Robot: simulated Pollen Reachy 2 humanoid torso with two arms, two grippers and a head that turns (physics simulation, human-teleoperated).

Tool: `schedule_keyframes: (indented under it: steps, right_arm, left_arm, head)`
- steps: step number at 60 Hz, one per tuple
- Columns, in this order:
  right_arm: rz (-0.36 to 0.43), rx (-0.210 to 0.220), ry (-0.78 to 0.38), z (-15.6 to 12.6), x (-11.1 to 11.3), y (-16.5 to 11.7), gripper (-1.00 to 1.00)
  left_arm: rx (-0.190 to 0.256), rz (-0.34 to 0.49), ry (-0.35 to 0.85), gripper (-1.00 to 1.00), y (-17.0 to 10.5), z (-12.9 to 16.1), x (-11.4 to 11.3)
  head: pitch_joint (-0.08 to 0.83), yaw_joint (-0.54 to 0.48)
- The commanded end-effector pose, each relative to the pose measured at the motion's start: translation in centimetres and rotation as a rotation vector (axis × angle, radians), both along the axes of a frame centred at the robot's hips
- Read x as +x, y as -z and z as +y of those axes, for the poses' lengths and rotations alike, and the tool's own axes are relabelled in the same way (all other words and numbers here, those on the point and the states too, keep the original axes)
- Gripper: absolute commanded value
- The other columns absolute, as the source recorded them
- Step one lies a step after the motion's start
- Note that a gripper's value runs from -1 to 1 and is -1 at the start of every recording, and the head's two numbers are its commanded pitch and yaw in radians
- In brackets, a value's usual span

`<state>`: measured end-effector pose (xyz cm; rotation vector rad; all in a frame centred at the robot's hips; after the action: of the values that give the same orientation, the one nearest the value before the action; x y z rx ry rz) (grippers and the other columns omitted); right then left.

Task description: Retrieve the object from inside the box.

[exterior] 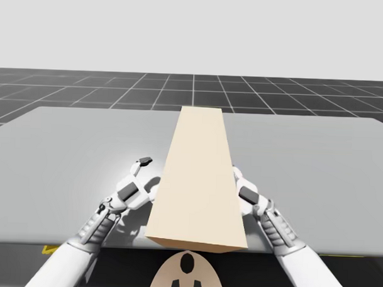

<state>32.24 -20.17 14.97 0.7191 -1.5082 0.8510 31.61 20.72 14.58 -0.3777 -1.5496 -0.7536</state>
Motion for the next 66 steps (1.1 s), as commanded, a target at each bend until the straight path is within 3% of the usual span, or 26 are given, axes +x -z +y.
schedule_keyframes:
  steps: [1, 3, 6, 11, 18, 30, 32, 33, 34, 35, 36, 37, 50, 57, 66]
  right_arm:
    - [0.002, -0.025, -0.041, 3.0, 1.9, 1.9, -1.00]
    - [-0.027, -0.031, -0.047, 3.6, 2.3, 2.3, -1.00]
    - [0.002, -0.014, -0.074, 4.8, 2.7, 2.9, -1.00]
    - [-0.014, -0.029, -0.095, 6.4, 3.5, 3.7, -1.00]
    - [-0.002, 0.015, -0.125, 8.1, 4.3, 4.2, -1.00]
    - [0.024, 0.039, -0.152, 9.9, 4.2, 5.7, -1.00]
    - [0.050, 0.041, -0.150, 10.0, 4.1, 5.8, -0.82]
    - [0.041, 0.040, -0.132, 10.0, 4.0, 6.0, -0.47]
    - [0.050, 0.044, -0.124, 10.0, 3.9, 6.1, 0.15]
    - [0.059, 0.048, -0.129, 10.0, 3.8, 6.2, 0.47]
    - [0.068, 0.038, -0.127, 9.9, 3.7, 6.1, 0.92]
    - [0.070, 0.033, -0.121, 9.9, 3.7, 6.2, 0.98]
    - [0.045, 0.039, -0.097, 8.5, 3.1, 4.1, 1.00]
    - [-0.016, 0.018, -0.042, 5.0, 2.2, 2.3, 1.00]
    - [-0.056, 0.005, 0.089, -1.7, 1.3, 0.9, 1.00]
  left_arm:
    - [0.011, 0.012, 0.026, -1.00, 0.4, -0.5, -0.3]
    - [0.013, 0.011, 0.027, -1.00, 0.4, -0.5, -0.3]
    - [0.015, 0.008, 0.027, -1.00, 0.4, -0.5, -0.3]
    - [0.014, 0.004, 0.029, -1.00, 0.3, -0.5, -0.4]
    - [0.014, -0.001, 0.028, -1.00, 0.2, -0.4, -0.4]
    - [0.019, -0.007, 0.025, -1.00, 0.1, -0.3, -0.5]
    - [0.018, -0.007, 0.025, -1.00, 0.1, -0.3, -0.5]
    - [0.017, -0.007, 0.024, -1.00, 0.1, -0.3, -0.5]
    - [0.017, -0.007, 0.024, -1.00, 0.1, -0.3, -0.5]
    - [0.017, -0.007, 0.024, -1.00, 0.1, -0.3, -0.5]
    - [0.018, -0.007, 0.024, -1.00, 0.1, -0.3, -0.5]
    - [0.018, -0.007, 0.023, -1.00, 0.1, -0.3, -0.6]
    - [0.020, -0.009, 0.016, -1.00, 0.1, -0.2, -0.5]
    - [0.013, -0.011, 0.009, -1.00, 0.0, 0.1, -0.4]
    - [0.010, -0.012, 0.002, -1.00, 0.0, 0.3, -0.2]
  head:
    - [0.044, -0.04]
    - [0.047, -0.04]
    - [0.051, -0.04]
    - [0.058, -0.04]
    - [0.071, -0.04]
    - [0.089, -0.04]
    - [0.090, -0.04]
    - [0.091, -0.04]
    - [0.092, -0.04]
    - [0.093, -0.04]
    - [0.093, -0.04]
    - [0.094, -0.04]
    - [0.092, -0.05]
    - [0.090, -0.05]
    - [0.084, -0.05]
